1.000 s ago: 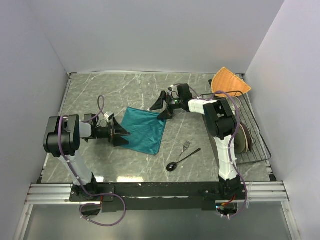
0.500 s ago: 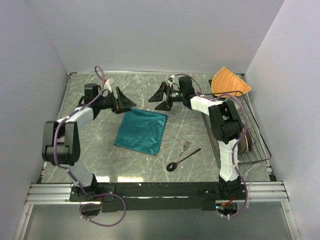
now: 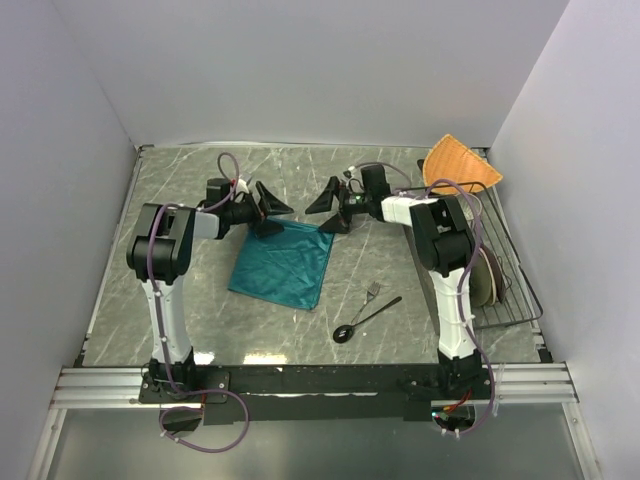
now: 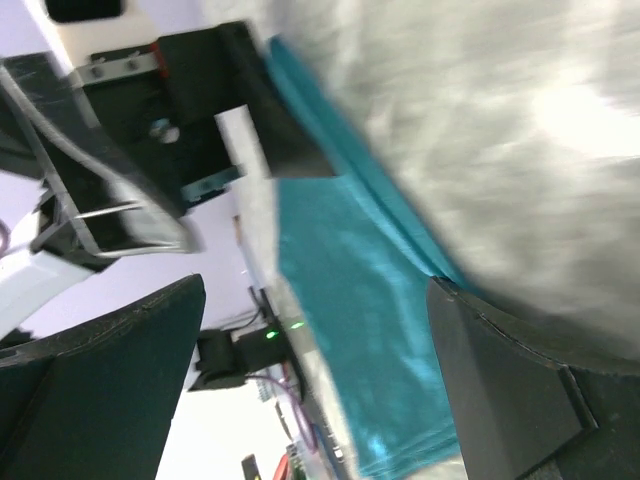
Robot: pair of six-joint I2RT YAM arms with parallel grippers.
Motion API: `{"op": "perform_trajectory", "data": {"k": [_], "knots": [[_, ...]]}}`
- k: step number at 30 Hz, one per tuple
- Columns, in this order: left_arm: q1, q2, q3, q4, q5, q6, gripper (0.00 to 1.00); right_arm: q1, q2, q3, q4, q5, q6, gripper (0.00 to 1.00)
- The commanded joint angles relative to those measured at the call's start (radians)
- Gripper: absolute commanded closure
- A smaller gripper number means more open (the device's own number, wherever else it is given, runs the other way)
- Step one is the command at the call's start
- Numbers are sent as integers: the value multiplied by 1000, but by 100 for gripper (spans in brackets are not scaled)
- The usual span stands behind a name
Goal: Fold the napkin into a case and place the utensils inside
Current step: Smooth out the square-folded napkin at the center of the board, then pick up the top corner of the square folded napkin from the center of the board.
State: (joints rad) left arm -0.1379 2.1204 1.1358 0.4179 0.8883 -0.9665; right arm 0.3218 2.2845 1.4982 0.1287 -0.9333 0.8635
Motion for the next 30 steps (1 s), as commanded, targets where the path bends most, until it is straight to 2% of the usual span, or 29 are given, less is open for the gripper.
{"op": "perform_trajectory", "data": {"k": [1,3,4,6,7,8,9,11,13,14,17,21,22,25,30], "knots": [[23,12,25,84,-6,-18,1,-36,30,34,-80,30,-99,0],[23,-29,27,114,62,-8,1,-38,29,31,-96,31,-122,0],[21,-63,28,73,76,15,1,-40,17,33,-98,25,-126,0],[20,-175,71,-93,83,240,1,-40,-14,30,-68,18,-113,0],[17,-210,100,-232,46,355,1,-40,-52,34,-58,8,-110,0],[14,-247,151,-463,9,581,1,-40,-71,39,-54,1,-107,0],[11,-320,160,-557,-39,668,1,-40,-89,46,-60,-5,-116,0],[8,-402,128,-704,-142,864,1,-40,-150,71,-108,-9,-154,0],[-18,-541,44,-748,-251,955,2,-40,-218,71,-148,-1,-194,0],[-34,-588,13,-786,-284,1071,4,-40,-242,65,-203,5,-252,0],[-126,-791,-115,-817,-401,1236,16,-46,-341,22,-311,46,-375,0],[-296,-913,-241,-821,-509,1364,26,-66,-468,-70,-441,86,-497,0],[-324,-925,-281,-817,-523,1379,32,-70,-494,-91,-455,97,-518,0],[-436,-952,-355,-750,-620,1394,39,-96,-591,-188,-492,134,-572,0],[-572,-913,-422,-644,-730,1401,42,-141,-690,-324,-517,166,-601,0]]}}
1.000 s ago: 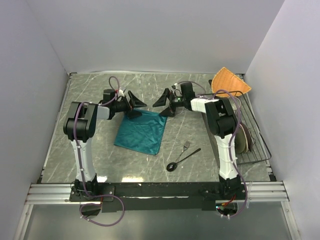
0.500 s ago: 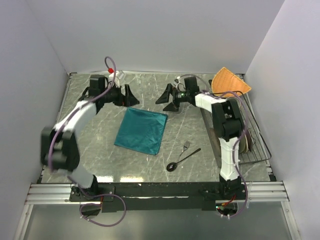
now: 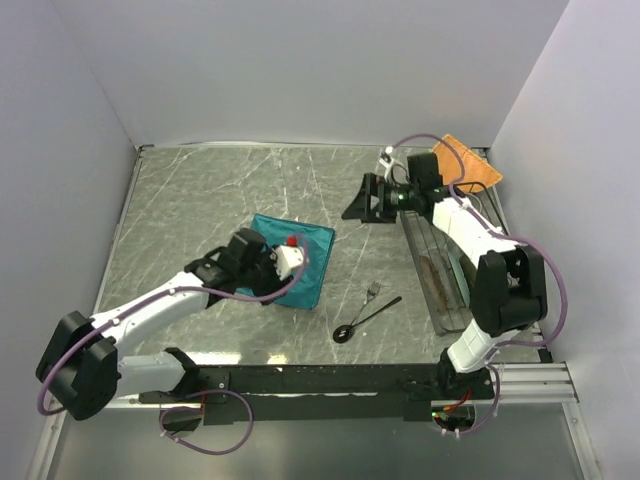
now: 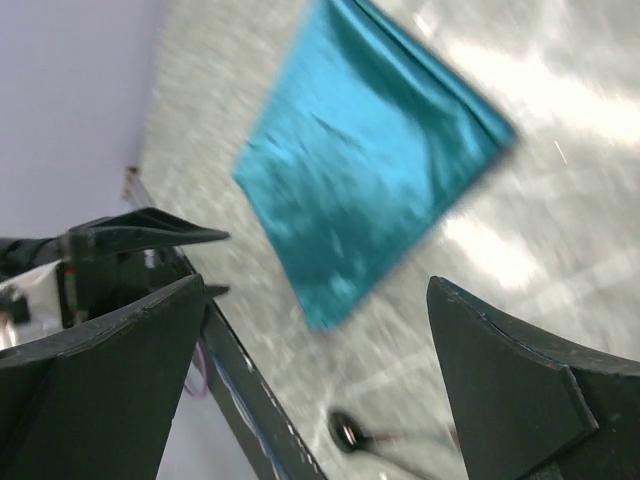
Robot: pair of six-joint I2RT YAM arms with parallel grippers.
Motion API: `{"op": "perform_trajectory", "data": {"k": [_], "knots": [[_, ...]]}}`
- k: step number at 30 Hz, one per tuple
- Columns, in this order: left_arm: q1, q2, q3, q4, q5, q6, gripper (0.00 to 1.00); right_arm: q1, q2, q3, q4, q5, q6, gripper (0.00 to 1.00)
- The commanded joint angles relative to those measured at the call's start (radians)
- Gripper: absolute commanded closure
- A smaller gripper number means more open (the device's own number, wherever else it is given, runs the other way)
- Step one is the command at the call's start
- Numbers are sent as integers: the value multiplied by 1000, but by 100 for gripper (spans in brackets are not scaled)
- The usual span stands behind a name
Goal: Fold the napkin into a case and place the utensils inside
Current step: Pick up the top corner of the square folded napkin from the center of the board.
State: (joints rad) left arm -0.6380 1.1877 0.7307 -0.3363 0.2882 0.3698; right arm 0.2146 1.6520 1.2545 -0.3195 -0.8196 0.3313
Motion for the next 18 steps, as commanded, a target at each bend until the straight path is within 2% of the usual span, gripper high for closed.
{"op": "perform_trajectory", "data": {"k": [1,12,18], "knots": [[-86,27,-28,123,-139,72,43,-52,-66,-98,-64,56,-64,0],[-253,173,-62,275,-165,63,45,-113,-69,-127,-56,57,-41,0],[-305,222,-106,329,-190,49,44,-123,-54,-127,-55,45,-23,0]]}}
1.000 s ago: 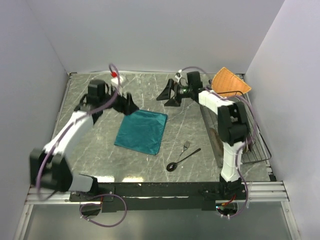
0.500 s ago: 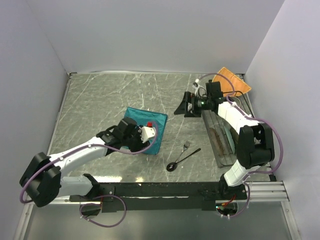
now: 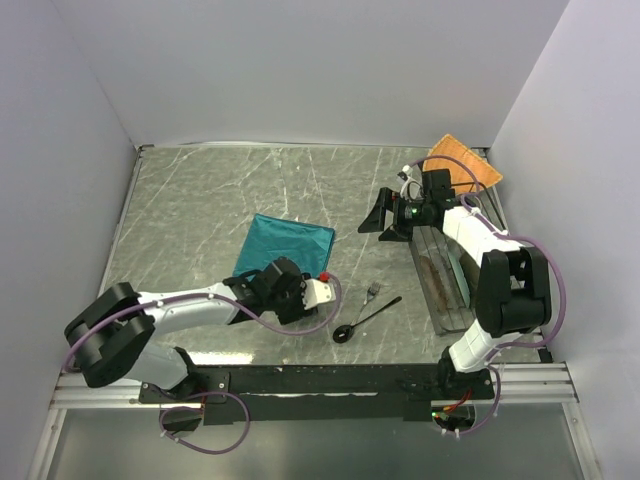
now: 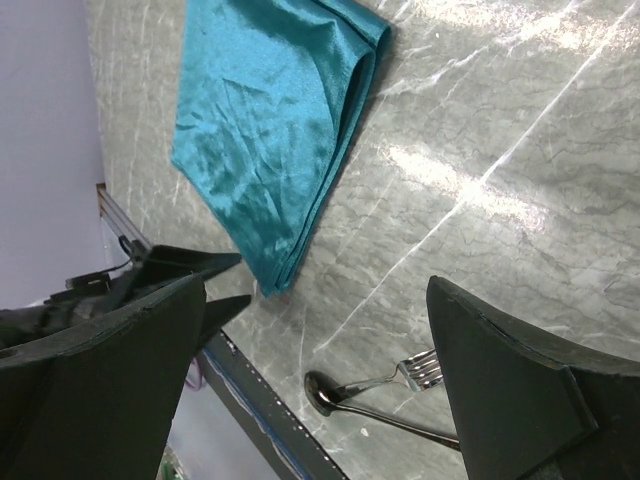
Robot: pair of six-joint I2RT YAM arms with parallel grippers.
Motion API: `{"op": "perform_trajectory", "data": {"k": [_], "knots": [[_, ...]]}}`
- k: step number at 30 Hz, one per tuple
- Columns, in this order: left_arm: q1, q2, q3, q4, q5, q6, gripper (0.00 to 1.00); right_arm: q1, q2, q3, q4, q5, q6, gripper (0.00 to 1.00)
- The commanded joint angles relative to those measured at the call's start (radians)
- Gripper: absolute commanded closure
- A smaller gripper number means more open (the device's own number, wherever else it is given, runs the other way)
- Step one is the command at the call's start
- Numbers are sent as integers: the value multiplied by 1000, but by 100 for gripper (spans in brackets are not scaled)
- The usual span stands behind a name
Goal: Fold the napkin into a case and place the utensils inside
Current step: Pick up the top corner of the square folded napkin from the center of the board.
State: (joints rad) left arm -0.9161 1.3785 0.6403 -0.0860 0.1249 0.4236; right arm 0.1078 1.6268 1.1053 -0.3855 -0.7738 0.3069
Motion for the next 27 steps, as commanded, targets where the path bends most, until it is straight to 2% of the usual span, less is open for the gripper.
{"op": "perform_trajectory", "data": {"k": [1,9,17,27], "knots": [[-36,42,-10,78,-47,-9,43,-17,-30,21,13,-4,6,0],[-44,90,16,78,-76,-12,46,-17,-35,1,23,-7,21,0],[-44,102,25,78,-87,-16,53,-19,-47,-22,28,-4,26,0],[-37,93,33,78,-65,-42,76,-17,-44,-41,39,-12,40,0]]}}
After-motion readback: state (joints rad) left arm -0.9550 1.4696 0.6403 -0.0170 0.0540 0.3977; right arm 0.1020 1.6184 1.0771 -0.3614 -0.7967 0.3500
